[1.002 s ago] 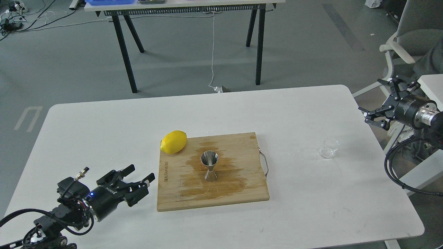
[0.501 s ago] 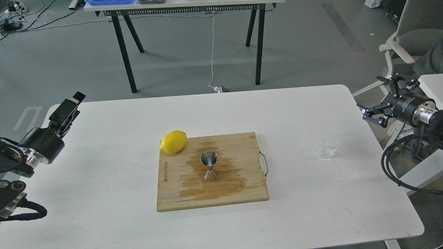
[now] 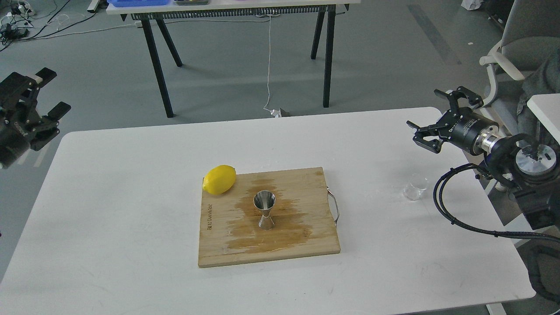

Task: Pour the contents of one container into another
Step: 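Withdraw the left gripper away from the jigger to the side, then reach the right gripper to the small clear glass and grasp it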

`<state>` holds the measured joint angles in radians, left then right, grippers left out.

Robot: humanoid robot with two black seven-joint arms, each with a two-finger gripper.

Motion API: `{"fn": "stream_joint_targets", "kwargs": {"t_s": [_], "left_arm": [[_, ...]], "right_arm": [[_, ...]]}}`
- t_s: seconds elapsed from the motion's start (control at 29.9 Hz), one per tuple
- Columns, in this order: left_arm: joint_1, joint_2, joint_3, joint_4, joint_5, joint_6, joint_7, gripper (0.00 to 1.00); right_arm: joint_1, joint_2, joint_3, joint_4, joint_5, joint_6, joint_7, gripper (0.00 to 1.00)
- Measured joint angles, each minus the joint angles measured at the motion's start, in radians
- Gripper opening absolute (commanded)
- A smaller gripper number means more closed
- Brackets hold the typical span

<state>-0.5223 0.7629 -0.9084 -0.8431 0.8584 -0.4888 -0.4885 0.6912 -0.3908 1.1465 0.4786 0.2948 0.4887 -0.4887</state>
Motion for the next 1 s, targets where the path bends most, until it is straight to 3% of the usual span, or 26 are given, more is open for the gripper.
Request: {"fn": "stream_joint_targets", "kwargs": {"t_s": [0.23,0.4,0.67,0.8,1.0], "left_arm": [[0.014,-0.021,0.003,0.0,0.002,0.0,0.0,0.99],[0.026,-0.048,0.003,0.001,0.002,0.0,0.0,0.99],[0.055,-0.057,0.007,0.004,0.003,0.0,0.0,0.99],[0.06,-0.078,0.022,0.006,0.004,0.0,0.0,0.99],[0.062,-0.087,0.042,0.011,0.005,0.0,0.0,0.99]], "right_arm": [[-0.04,-0.011,0.159,0.174,0.099,-0.024,0.0,0.98],[-0.148,-0.029,0.296,0.297,0.133,-0.266,0.0,0.98],[-0.263,-0.114,0.362,0.341,0.231,-0.631,0.0,0.97],[-0.345,-0.129,0.363,0.387,0.236,-0.722,0.0,0.97],[-0.483,-0.132,0.354,0.461,0.233,-0.746,0.0,0.96]]}}
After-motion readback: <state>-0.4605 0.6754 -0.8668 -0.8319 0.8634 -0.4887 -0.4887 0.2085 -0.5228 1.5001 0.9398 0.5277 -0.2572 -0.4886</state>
